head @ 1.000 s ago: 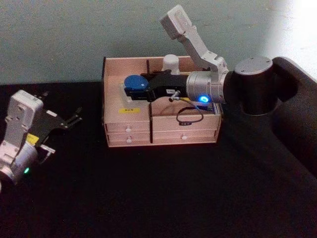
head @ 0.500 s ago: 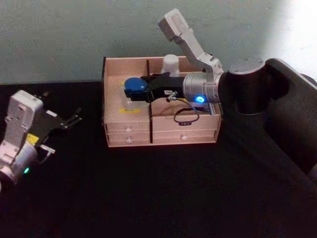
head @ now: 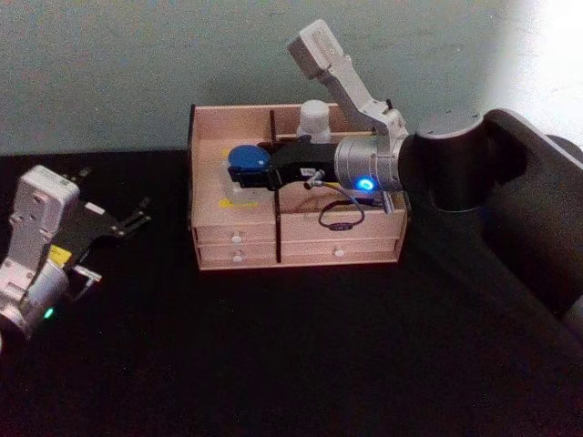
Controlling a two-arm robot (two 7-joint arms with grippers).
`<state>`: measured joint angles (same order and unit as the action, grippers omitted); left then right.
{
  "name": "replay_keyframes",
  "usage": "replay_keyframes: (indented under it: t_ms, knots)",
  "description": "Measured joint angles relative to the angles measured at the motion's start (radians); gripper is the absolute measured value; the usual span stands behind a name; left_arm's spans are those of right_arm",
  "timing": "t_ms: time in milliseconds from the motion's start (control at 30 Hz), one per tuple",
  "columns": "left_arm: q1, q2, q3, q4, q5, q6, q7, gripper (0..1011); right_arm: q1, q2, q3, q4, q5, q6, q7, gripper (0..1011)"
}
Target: Pick up the facial cleanser and watermelon frost from the table and place them into the tiered storage box.
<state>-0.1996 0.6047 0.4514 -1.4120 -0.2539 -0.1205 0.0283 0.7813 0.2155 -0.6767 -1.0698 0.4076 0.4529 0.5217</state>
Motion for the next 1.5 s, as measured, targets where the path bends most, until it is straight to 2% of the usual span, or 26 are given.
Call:
replay_keyframes:
  t_ms: [233,300,333,600,1100,1367,1500]
  knots:
    - [0.0,0.0,0.0,0.0,0.0,0.0,0.0,1001,-0.001,0.001,0.0,0.0,0.001,0.0,0.0,719]
    - [0.0,0.0,0.0,0.0,0.0,0.0,0.0,1001,-0.001,0.001,0.0,-0.001,0.002,0.0,0.0,760]
    - [0.0,0.0,0.0,0.0,0.0,0.0,0.0,1001,-0.001,0.001,0.0,-0.001,0.002,0.0,-0.001,817]
    - [0.0,0.0,0.0,0.0,0.0,0.0,0.0,1001,-0.001,0.001,0.0,-0.001,0.003,0.0,0.0,1003]
    - [0.0,0.0,0.0,0.0,0.0,0.0,0.0,1001,-0.002,0.002,0.001,-0.002,0.005,0.001,0.0,1002]
    - [0.0,0.0,0.0,0.0,0.0,0.0,0.0,1001,-0.027,0.014,0.032,-0.051,0.03,0.003,0.011,1002]
    - [0.0,0.0,0.0,0.0,0.0,0.0,0.0,1001,-0.044,0.025,0.05,-0.082,0.05,-0.016,0.014,1003]
